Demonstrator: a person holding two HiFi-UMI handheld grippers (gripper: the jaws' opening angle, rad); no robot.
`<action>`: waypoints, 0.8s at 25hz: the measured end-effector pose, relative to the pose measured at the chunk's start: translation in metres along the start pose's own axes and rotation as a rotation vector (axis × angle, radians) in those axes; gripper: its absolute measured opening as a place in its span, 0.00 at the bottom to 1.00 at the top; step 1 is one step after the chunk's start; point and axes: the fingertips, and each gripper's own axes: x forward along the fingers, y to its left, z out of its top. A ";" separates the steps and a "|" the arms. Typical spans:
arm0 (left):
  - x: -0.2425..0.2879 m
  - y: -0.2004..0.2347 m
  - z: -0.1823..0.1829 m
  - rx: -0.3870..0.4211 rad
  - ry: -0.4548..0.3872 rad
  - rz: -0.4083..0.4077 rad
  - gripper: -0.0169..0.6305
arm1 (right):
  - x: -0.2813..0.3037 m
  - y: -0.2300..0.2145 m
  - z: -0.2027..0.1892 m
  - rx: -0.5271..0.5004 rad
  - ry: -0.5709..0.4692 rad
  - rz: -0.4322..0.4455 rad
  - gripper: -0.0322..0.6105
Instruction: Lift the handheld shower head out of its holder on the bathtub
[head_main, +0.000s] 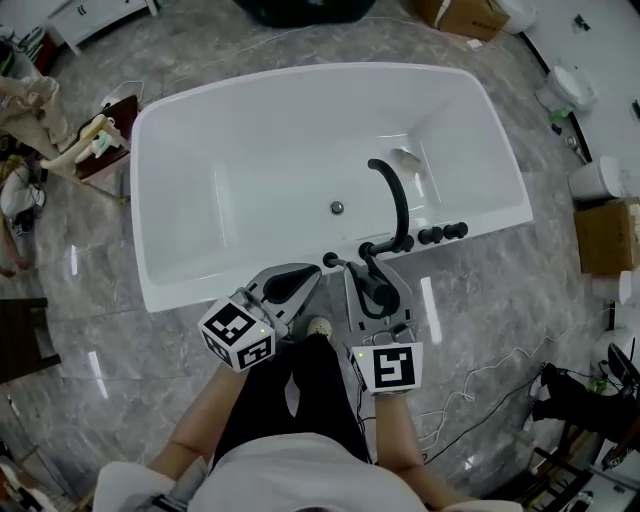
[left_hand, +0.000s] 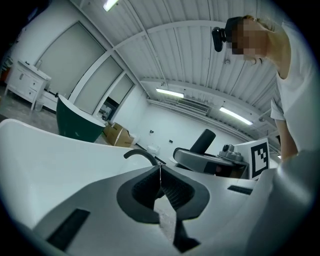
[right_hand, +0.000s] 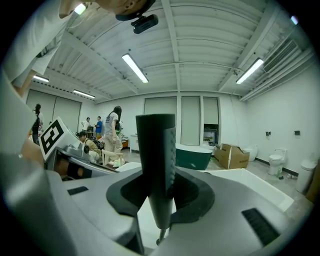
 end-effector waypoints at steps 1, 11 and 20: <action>0.000 -0.004 0.004 0.009 0.000 -0.008 0.05 | -0.004 0.000 0.006 -0.004 -0.004 -0.002 0.24; 0.005 -0.049 0.042 0.065 -0.024 -0.094 0.05 | -0.053 -0.004 0.068 -0.026 -0.090 -0.036 0.24; 0.045 -0.098 0.060 0.131 -0.007 -0.248 0.05 | -0.113 -0.059 0.115 0.015 -0.185 -0.194 0.24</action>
